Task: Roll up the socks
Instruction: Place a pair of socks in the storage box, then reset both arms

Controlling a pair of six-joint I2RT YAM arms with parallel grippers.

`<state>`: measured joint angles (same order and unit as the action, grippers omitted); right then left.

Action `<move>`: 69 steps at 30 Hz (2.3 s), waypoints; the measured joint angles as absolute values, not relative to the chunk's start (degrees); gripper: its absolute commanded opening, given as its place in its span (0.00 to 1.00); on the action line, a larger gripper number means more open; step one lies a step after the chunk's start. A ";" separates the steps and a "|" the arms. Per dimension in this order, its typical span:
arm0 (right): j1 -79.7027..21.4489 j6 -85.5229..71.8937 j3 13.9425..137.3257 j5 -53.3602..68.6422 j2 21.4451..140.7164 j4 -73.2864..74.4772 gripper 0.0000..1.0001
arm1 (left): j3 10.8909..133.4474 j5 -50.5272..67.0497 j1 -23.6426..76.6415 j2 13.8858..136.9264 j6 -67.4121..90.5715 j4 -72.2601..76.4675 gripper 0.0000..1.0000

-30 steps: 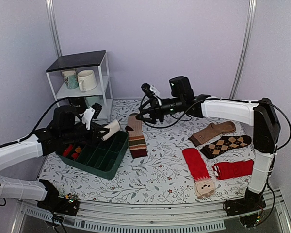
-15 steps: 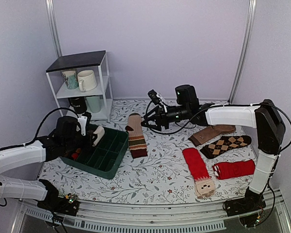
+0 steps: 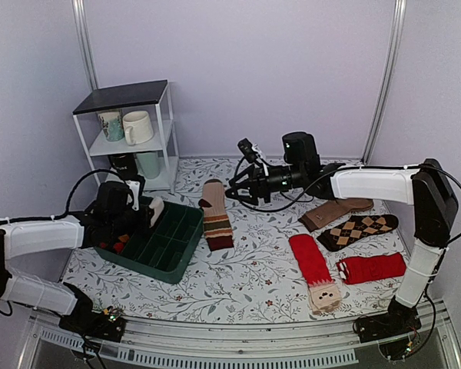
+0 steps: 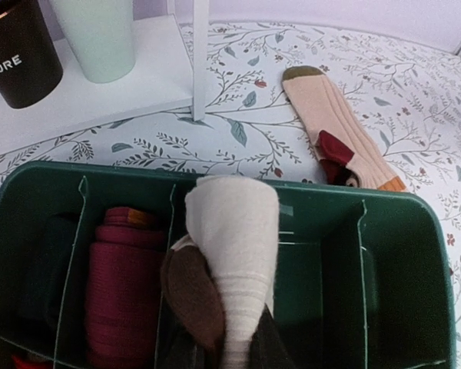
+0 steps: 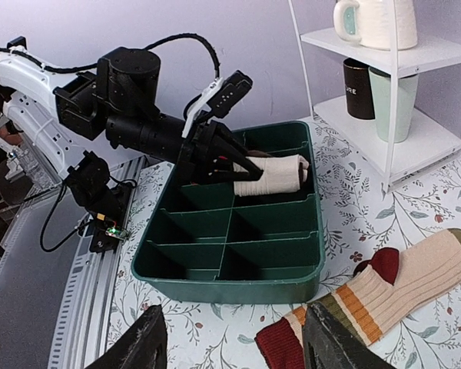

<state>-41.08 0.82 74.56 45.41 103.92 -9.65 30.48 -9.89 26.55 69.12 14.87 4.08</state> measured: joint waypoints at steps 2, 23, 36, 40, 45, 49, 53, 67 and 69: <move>-41.08 0.82 74.46 45.60 103.92 -9.67 0.59 | 31.83 -10.81 26.55 71.77 14.83 3.97 0.00; -41.04 -1.15 71.16 46.44 103.02 -9.98 0.59 | 39.07 -10.92 26.55 86.76 15.27 1.93 0.00; -40.84 -1.15 70.02 46.81 102.83 -9.98 0.59 | 48.07 -8.40 25.32 93.45 14.61 -7.33 0.30; -40.82 -1.13 68.82 46.78 102.28 -9.98 0.59 | 48.73 -7.79 25.06 93.25 14.87 -8.54 0.46; -40.80 -1.08 68.58 46.83 102.02 -9.98 0.59 | 50.35 -7.51 24.99 92.88 15.27 -9.93 0.60; -40.80 -1.10 68.58 46.81 102.02 -9.98 0.60 | 50.98 -7.46 24.95 91.94 15.35 -10.20 0.99; -40.73 -1.39 68.58 46.61 102.02 -9.98 0.63 | 51.62 -5.80 25.45 89.76 15.51 -11.03 0.99; -38.35 -5.72 68.51 41.52 100.44 -10.07 1.00 | 52.07 -6.09 25.34 76.58 14.46 -15.31 1.00; -36.67 -7.77 67.83 40.51 99.07 -10.20 1.00 | 52.29 -6.52 25.34 74.22 13.89 -15.11 1.00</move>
